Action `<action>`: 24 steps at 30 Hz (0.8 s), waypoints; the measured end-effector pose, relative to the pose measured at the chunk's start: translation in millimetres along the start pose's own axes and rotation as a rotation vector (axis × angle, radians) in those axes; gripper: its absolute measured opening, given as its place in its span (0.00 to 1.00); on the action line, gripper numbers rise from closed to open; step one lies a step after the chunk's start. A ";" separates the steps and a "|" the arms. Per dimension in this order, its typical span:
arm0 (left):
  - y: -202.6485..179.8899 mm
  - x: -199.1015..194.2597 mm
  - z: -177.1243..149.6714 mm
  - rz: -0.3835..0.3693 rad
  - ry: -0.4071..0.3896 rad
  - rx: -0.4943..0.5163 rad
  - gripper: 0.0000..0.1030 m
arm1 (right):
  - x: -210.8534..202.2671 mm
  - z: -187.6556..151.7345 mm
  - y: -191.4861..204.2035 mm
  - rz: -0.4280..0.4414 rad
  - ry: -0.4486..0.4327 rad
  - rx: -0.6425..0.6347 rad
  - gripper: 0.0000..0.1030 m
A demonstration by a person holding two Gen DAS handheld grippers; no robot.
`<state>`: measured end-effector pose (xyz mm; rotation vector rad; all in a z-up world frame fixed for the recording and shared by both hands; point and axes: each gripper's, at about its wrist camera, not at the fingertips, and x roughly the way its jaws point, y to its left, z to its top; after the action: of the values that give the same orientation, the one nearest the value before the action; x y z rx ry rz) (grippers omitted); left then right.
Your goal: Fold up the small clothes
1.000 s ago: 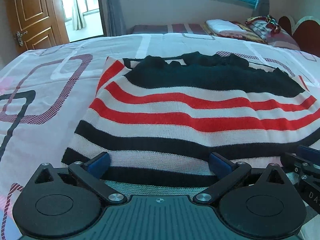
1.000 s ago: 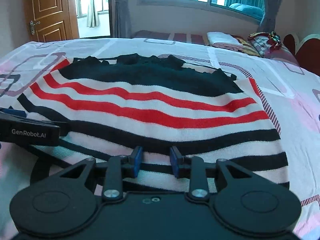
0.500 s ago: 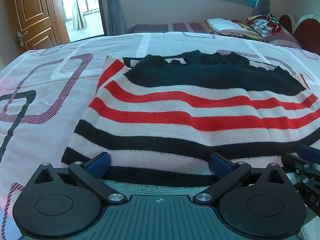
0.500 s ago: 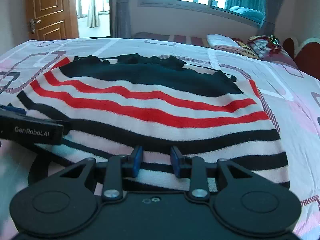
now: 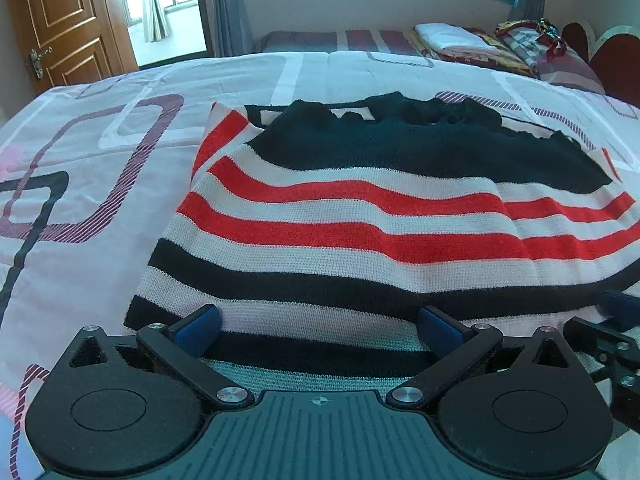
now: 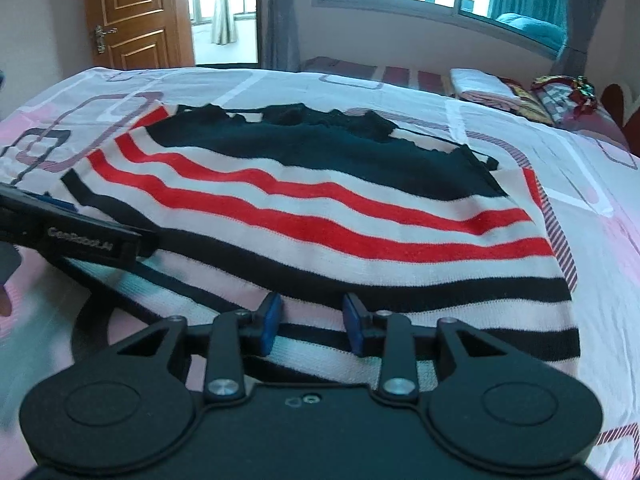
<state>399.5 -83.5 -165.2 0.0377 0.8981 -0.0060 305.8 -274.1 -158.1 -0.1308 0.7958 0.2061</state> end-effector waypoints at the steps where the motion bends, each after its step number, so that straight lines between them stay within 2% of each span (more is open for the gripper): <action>1: 2.0 -2.7 1.3 -0.012 0.001 -0.012 1.00 | -4.4 0.7 -1.5 0.015 -0.013 0.014 0.44; 3: 4.8 -10.8 4.7 -0.058 -0.032 -0.024 1.00 | -16.0 2.4 -3.9 0.021 -0.069 0.041 0.45; 6: -0.6 -6.2 16.0 -0.067 -0.055 0.024 1.00 | -27.6 10.9 -2.1 -0.013 -0.144 0.020 0.47; 9: -0.4 13.5 27.6 -0.081 -0.037 0.005 1.00 | -16.1 22.8 -3.1 -0.029 -0.133 0.003 0.46; 16: 2.3 42.0 48.9 -0.073 -0.068 -0.006 1.00 | 20.7 52.5 -12.1 -0.055 -0.120 0.053 0.46; 20: 0.7 54.7 60.2 -0.070 -0.074 -0.002 1.00 | 49.7 51.3 -12.5 -0.091 -0.051 0.025 0.48; 24: -0.3 60.9 66.8 -0.073 -0.085 -0.001 1.00 | 54.3 48.5 -12.0 -0.098 -0.076 0.019 0.51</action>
<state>489.6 -85.5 -171.3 0.0038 0.8141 -0.0752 379.3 -269.1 -163.1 -0.1432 0.7141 0.1100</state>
